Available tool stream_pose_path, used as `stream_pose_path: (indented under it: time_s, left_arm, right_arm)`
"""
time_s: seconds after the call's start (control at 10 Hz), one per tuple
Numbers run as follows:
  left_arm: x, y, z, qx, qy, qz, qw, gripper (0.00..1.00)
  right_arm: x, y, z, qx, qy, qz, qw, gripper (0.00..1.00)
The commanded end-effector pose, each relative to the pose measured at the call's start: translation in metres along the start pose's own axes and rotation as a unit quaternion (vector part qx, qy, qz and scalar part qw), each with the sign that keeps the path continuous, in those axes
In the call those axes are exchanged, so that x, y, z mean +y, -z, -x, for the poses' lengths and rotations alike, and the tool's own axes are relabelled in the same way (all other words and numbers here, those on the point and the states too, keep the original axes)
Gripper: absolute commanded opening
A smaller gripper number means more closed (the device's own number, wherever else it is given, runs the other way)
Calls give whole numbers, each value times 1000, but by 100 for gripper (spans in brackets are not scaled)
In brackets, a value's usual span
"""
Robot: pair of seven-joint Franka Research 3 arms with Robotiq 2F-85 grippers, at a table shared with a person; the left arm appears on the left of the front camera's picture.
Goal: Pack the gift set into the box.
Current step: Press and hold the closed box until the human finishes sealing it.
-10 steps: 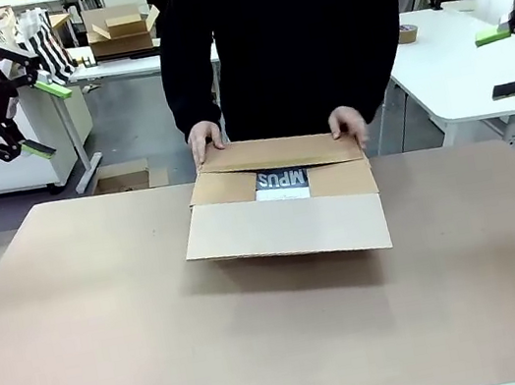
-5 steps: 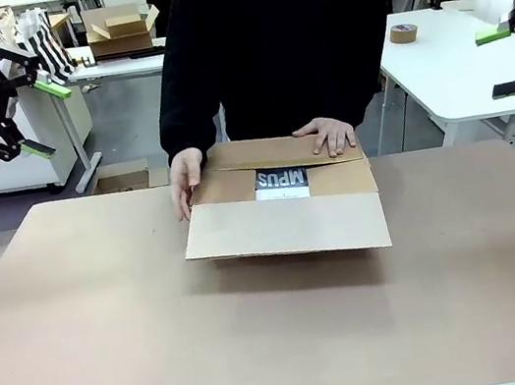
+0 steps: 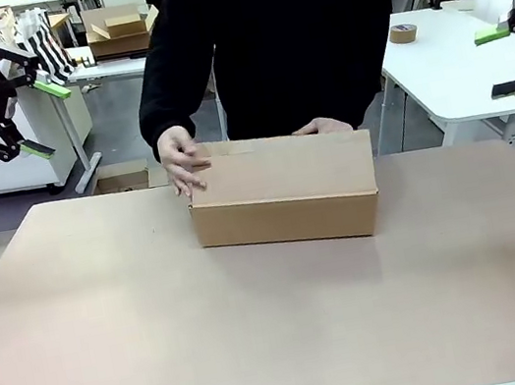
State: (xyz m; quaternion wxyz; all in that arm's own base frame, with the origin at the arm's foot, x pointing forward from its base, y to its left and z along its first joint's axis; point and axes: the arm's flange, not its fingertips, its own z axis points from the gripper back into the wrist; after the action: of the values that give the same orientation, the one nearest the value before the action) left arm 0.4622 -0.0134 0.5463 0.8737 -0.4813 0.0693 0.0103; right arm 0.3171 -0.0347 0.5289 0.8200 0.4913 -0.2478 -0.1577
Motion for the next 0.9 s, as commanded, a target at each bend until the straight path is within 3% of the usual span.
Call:
stream_pose_path:
  time_s: [0.0, 0.8]
  left_arm:
    - [1, 1, 3, -4, 1, -9, 1000, 100]
    - [1, 1, 3, -4, 1, -9, 1000, 100]
  right_arm:
    - [4, 3, -2, -5, -4, -10, 1000, 100]
    - [4, 3, -2, -5, -4, -10, 1000, 100]
